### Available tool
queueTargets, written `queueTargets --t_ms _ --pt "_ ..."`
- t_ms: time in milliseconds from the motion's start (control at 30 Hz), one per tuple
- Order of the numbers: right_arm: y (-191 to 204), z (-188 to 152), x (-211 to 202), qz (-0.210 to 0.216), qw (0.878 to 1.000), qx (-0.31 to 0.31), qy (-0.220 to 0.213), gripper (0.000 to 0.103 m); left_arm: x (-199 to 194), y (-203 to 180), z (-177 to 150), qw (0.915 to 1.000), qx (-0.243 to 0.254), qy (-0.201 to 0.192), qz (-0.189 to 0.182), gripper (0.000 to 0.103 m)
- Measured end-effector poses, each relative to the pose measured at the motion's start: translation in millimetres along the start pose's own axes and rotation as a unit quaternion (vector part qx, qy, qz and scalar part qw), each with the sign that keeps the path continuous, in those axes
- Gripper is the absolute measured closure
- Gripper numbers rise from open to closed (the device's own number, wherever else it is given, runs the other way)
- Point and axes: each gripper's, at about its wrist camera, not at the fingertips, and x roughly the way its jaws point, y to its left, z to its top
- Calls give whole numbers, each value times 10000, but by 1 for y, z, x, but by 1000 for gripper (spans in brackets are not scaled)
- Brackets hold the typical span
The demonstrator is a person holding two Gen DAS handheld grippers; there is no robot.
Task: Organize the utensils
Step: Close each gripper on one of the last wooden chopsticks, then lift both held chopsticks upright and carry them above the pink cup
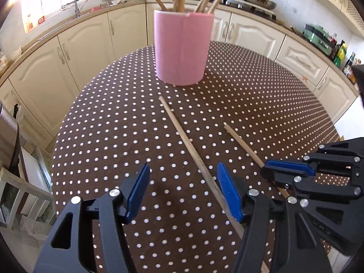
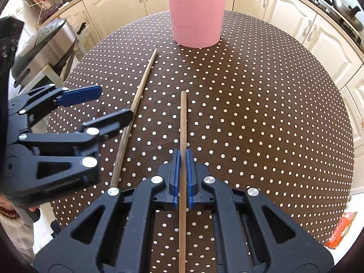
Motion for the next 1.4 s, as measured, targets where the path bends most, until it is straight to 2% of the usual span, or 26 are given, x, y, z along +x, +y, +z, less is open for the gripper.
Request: queueTargets --t_ms 133,233,300,333,400,600,933,1067,1233,1400 --pt "-5 -3 -3 19 10000 -49 -13 96 8 -6 1 9995 159 152 231 43" --pt "-7 -3 -4 58 10000 -44 -14 96 8 -9 2 9994 224 140 236 57" --pt "-7 -1 -2 67 10000 -50 -11 96 8 -9 3 9994 241 143 214 71" --pt "-6 0 -2 59 10000 -69 -4 96 8 -10 3 9993 259 143 209 74" --pt "-4 2 -1 42 9999 -104 9 96 6 -9 2 9994 267 126 189 85" --pt "5 6 2 -32 9998 -205 61 96 6 2 3 9998 143 113 62 96" --pt "2 7 5 105 9999 -34 -54 97 3 10 -3 9998 45 51 -183 97" --pt "-3 5 3 297 9994 125 -129 97 -3 15 -5 9996 42 -21 -277 97" --pt "-4 8 -8 422 9986 203 -231 97 -13 20 -5 9991 28 -58 -412 97" --pt "-9 11 -30 594 9962 304 -564 97 -30 26 -2 9978 -95 -264 -597 97"
